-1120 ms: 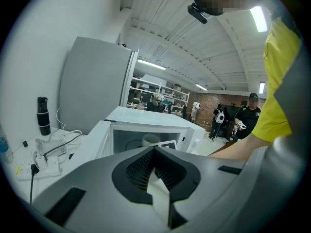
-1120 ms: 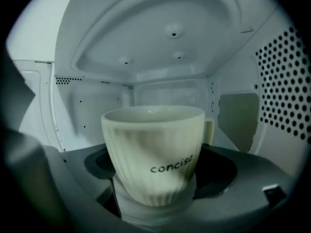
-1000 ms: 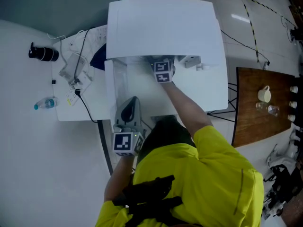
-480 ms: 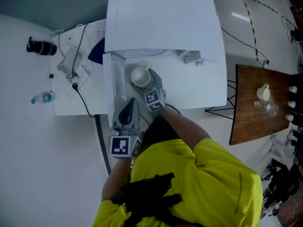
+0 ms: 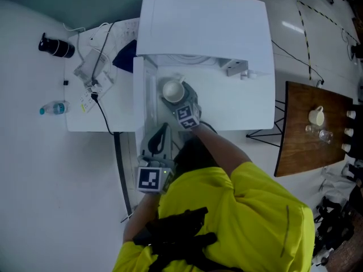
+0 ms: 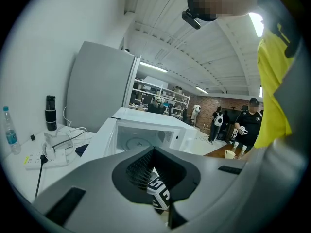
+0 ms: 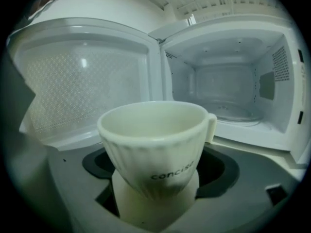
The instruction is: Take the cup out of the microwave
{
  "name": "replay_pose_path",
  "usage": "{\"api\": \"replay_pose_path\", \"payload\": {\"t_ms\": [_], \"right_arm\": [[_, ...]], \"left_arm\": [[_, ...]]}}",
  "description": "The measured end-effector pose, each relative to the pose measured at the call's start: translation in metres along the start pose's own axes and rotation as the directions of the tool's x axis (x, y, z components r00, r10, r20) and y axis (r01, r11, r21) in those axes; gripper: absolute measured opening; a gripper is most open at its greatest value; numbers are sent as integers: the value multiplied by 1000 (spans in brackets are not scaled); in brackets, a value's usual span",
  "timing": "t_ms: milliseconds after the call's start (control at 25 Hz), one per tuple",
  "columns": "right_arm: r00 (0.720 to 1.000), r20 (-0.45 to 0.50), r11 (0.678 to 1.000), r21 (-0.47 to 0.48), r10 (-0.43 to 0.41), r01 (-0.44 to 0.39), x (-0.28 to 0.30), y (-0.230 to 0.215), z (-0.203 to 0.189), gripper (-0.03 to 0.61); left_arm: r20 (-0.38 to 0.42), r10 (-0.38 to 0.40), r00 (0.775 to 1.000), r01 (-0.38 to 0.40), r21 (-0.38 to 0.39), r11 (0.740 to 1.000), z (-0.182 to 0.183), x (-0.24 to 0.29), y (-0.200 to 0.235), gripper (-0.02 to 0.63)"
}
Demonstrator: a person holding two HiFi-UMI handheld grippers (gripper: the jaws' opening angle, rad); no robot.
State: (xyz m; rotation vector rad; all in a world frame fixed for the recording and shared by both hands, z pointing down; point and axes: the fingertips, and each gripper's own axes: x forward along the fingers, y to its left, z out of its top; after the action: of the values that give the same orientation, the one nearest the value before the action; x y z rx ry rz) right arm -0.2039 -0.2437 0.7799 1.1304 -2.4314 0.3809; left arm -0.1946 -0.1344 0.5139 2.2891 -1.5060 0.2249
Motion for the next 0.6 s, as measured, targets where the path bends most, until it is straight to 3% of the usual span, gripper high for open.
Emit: {"api": "replay_pose_path", "payload": {"t_ms": [80,200,360,400,480,600], "right_arm": [[1000,-18,1000,0,6,-6,-4,1,-3,523],[999,-45,1000,20,-13,14,-29,-8,-12,523],[997,-78,995,97,-11,19,-115,-16,-25,523],[999,-51,993,118,-13,19,-141,-20,-11,508],[998,51,991,130,-31,25,-194,-28,37,383],[972,221,995,83,-76,59,-265,-42,123,284]], "left_arm": [[2,-3,1000,3,7,1000,1,-3,0,-5],[13,-10,1000,10,20,1000,7,-6,0,-5],[40,-13,999,13,14,1000,25,-15,-2,-5],[51,-16,999,15,17,1000,31,-17,-2,-5],[58,-28,998,26,31,999,43,-23,-3,-5],[56,-48,997,45,59,997,59,-32,-8,-5]]}}
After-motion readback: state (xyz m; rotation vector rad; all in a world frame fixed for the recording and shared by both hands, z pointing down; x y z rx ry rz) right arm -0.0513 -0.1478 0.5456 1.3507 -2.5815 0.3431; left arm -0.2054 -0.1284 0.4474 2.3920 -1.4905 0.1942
